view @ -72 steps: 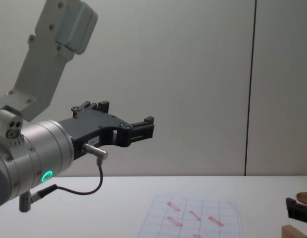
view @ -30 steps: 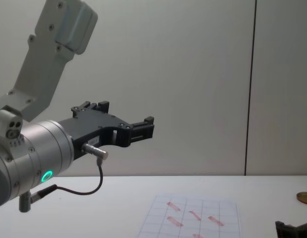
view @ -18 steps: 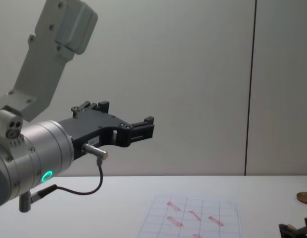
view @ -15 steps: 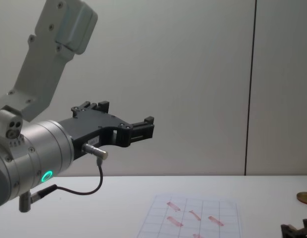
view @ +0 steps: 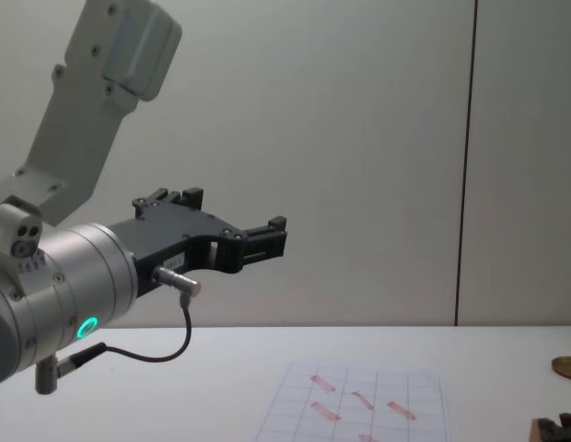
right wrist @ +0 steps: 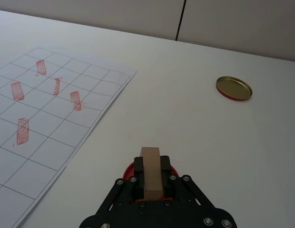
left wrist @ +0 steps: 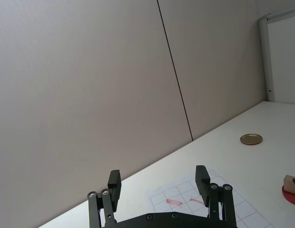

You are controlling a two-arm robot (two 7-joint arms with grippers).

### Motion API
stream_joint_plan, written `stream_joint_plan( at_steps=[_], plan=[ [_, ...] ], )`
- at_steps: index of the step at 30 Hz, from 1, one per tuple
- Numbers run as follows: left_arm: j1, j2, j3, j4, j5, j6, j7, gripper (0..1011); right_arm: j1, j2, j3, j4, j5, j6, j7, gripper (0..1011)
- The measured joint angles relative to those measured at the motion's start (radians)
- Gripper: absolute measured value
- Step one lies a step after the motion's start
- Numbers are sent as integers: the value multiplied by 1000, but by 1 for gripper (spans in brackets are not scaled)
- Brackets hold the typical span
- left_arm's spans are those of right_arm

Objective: Use the one hand to pick up the stamp and affix it onto the A4 paper.

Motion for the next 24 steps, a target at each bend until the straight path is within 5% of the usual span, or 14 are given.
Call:
stream_joint_plan(
  at_steps=[24],
  plan=[
    [0,0,0,0,0,0,0,993,0,-5,8,-3,0,19,-22,195]
  ],
)
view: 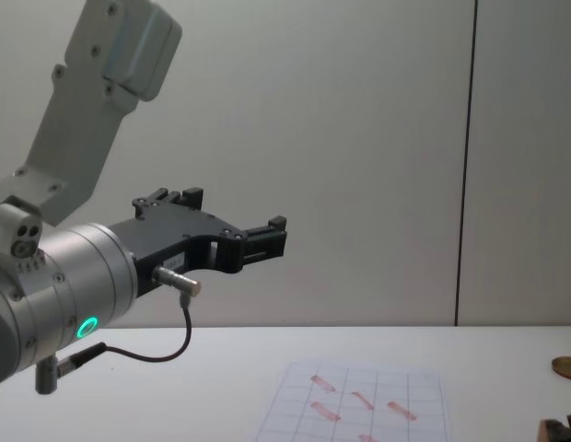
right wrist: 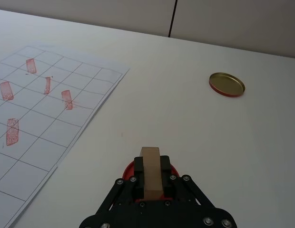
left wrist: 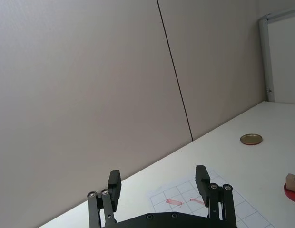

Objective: Use the one hand to pick up the stamp and affix it onto the A4 paper.

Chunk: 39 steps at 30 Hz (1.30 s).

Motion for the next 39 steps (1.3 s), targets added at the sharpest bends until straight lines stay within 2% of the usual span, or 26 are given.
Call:
stream_joint_plan(
  at_steps=[28,34,39],
  plan=[
    [0,0,0,0,0,0,0,993,14,-8,15,42,27,5,-9,196],
    [0,0,0,0,0,0,0,993,5,-8,14,29,20,-13,-11,196],
    [0,0,0,0,0,0,0,993,-6,-6,12,-13,10,-35,-11,196]
  ],
)
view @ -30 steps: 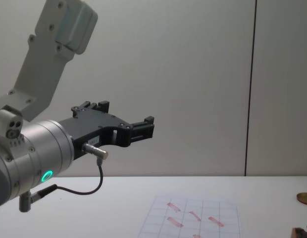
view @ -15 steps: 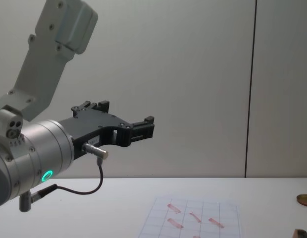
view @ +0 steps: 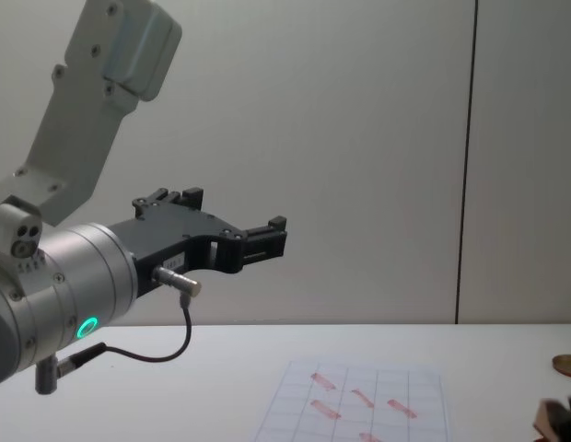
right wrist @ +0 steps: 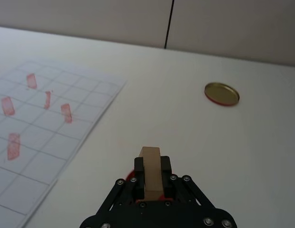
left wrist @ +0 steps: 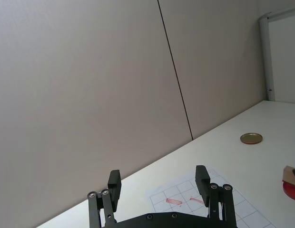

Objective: Use the one hand to pick up the stamp and affix it onto the A4 paper.

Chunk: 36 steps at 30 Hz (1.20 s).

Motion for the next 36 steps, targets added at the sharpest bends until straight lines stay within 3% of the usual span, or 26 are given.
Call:
stream_joint_plan(
  at_steps=[11,19,26,36],
  plan=[
    [0,0,0,0,0,0,0,993,-23,1,-11,-116,-20,-35,31,196],
    [0,0,0,0,0,0,0,993,-28,-6,-25,-153,-27,-40,77,195],
    [0,0,0,0,0,0,0,993,-22,-19,-42,-152,-43,-37,126,195],
    [0,0,0,0,0,0,0,993,17,-49,-69,-84,-96,-37,162,196]
  ],
)
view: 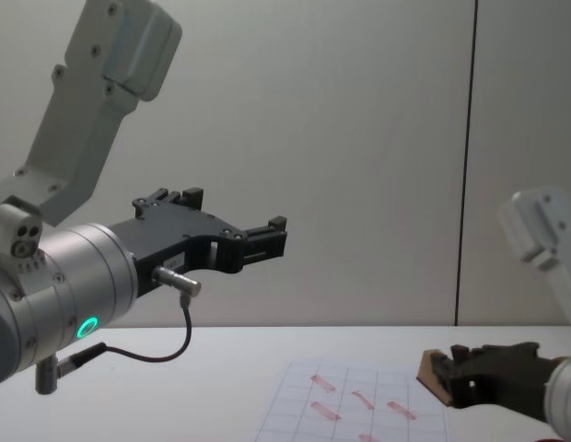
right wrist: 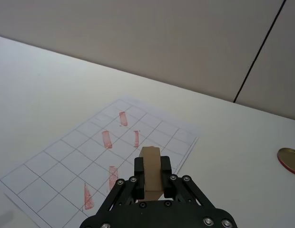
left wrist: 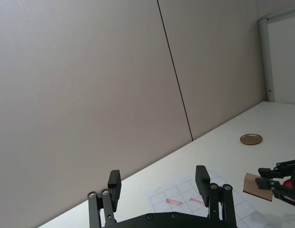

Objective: Use the one hand to pick up the stamp and affix it onto the A4 paper.

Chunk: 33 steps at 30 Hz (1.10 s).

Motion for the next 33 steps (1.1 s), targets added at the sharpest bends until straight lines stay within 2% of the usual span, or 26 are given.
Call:
stream_joint_plan(
  at_steps=[8,15,33],
  plan=[
    [0,0,0,0,0,0,0,993,54,-31,-16,90,-49,-8,-7,196],
    [0,0,0,0,0,0,0,993,100,-54,-24,167,-73,-21,-19,196],
    [0,0,0,0,0,0,0,993,188,-93,-30,343,-93,-57,-14,196]
  ],
)
